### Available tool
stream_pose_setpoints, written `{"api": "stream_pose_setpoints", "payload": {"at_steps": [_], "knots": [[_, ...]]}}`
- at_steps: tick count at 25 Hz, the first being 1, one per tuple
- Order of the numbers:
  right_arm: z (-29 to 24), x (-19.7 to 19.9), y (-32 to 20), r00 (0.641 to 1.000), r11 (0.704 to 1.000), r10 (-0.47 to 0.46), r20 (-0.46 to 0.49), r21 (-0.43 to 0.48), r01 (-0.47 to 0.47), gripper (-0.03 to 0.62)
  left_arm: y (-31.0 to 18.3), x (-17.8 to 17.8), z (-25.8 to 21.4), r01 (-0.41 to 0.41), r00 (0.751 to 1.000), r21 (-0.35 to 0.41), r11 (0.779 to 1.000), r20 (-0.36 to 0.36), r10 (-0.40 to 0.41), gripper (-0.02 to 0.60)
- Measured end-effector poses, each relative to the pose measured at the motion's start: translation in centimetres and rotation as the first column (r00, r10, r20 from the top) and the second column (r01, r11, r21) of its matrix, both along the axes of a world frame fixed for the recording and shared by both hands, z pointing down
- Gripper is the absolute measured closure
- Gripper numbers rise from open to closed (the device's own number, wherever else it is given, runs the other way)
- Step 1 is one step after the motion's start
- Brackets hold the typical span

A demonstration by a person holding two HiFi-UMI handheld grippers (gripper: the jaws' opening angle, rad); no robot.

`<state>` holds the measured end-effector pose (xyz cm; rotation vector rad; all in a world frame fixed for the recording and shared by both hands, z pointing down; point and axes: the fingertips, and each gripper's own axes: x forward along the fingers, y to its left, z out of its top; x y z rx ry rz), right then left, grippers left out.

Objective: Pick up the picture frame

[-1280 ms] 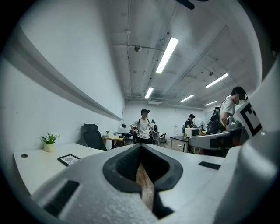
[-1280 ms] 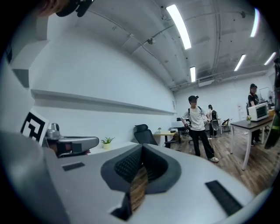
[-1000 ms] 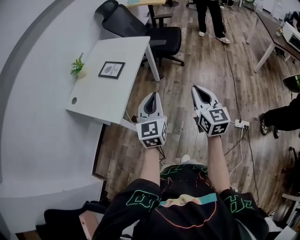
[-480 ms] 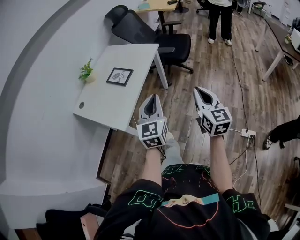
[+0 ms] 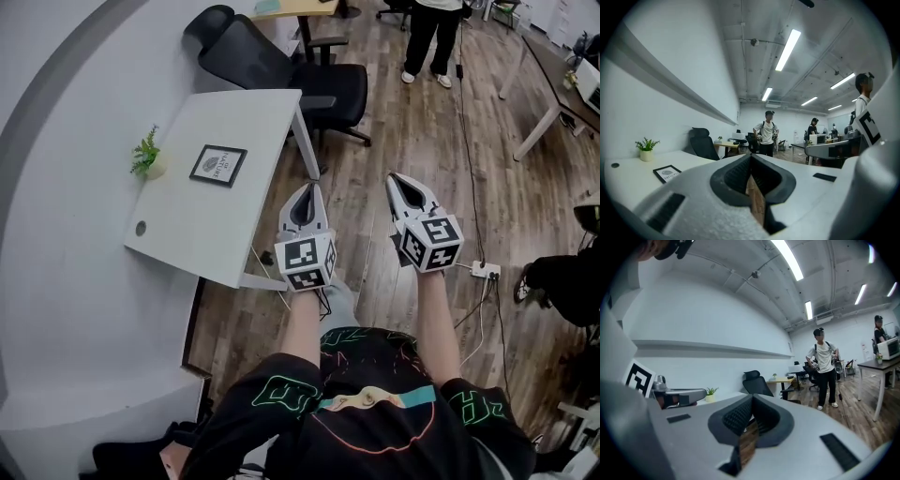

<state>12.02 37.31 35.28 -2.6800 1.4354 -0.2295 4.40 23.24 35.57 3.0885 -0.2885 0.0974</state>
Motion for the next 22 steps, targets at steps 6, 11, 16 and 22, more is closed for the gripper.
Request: {"api": "stream_pose_setpoints", "payload": {"at_steps": [6, 11, 16, 22], "knots": [[3.7, 2.7, -6.0, 0.994, 0.997, -0.069, 0.083, -0.018, 0.070, 0.589, -5.4, 1.5, 4.3, 0.083, 0.993, -0.049, 0.995, 0.088, -0.079, 0.577], [6.4, 4.0, -12.3, 0.977, 0.988, -0.147, 0.153, -0.033, 0.154, 0.589, -11.0, 1.8, 6.9, 0.175, 0.973, -0.070, 0.982, 0.165, -0.162, 0.577], [8.3, 5.7, -18.0, 0.960, 0.978, -0.195, 0.202, -0.038, 0.206, 0.589, -16.3, 2.4, 8.6, 0.252, 0.951, -0.088, 0.964, 0.206, -0.230, 0.577], [9.7, 7.4, -25.2, 0.937, 0.965, -0.247, 0.246, -0.027, 0.261, 0.589, -22.8, 1.9, 10.4, 0.342, 0.914, -0.090, 0.936, 0.262, -0.309, 0.577]]}}
